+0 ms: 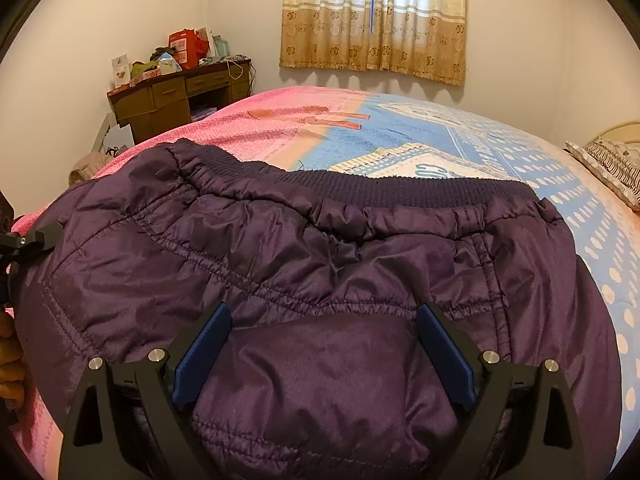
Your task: Fold large clothes
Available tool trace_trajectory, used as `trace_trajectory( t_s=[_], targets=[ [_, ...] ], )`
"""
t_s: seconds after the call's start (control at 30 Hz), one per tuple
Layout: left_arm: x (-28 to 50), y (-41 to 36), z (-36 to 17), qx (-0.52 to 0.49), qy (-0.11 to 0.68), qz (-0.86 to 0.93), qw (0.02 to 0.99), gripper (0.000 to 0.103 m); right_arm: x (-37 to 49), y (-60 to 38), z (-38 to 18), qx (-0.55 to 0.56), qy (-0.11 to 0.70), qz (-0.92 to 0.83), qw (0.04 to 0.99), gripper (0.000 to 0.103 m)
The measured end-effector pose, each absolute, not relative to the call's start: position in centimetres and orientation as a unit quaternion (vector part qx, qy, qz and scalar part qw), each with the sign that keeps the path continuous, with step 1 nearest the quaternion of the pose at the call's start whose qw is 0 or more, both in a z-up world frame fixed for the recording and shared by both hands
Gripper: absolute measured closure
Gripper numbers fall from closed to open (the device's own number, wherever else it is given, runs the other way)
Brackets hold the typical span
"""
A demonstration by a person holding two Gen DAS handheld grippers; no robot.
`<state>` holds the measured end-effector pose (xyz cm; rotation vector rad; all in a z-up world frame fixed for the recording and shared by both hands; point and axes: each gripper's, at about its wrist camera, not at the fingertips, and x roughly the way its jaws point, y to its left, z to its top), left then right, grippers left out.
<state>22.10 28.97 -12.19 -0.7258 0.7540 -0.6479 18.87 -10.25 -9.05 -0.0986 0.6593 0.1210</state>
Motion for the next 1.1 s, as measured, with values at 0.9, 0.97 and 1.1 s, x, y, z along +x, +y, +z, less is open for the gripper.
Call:
trace_trajectory(
  t_s=[0.9,0.97,1.1],
  targets=[
    [16.3,3.4,3.0,0.103,0.174,-0.391,0.898,0.07,13.2,-29.4,-1.4,0.258,0.206,0.118,0.937,0.009],
    [15.5,1.9,2.2,0.145,0.165,-0.394,0.892,0.07,14.2,-31.3,-0.3,0.281,0.232,0.164,0.917,0.008],
    [13.1,-1.0,0.4,0.242,0.13,-0.396,0.876,0.069,16.9,-32.5,1.1,0.3,0.291,0.22,0.882,0.006]
  ],
)
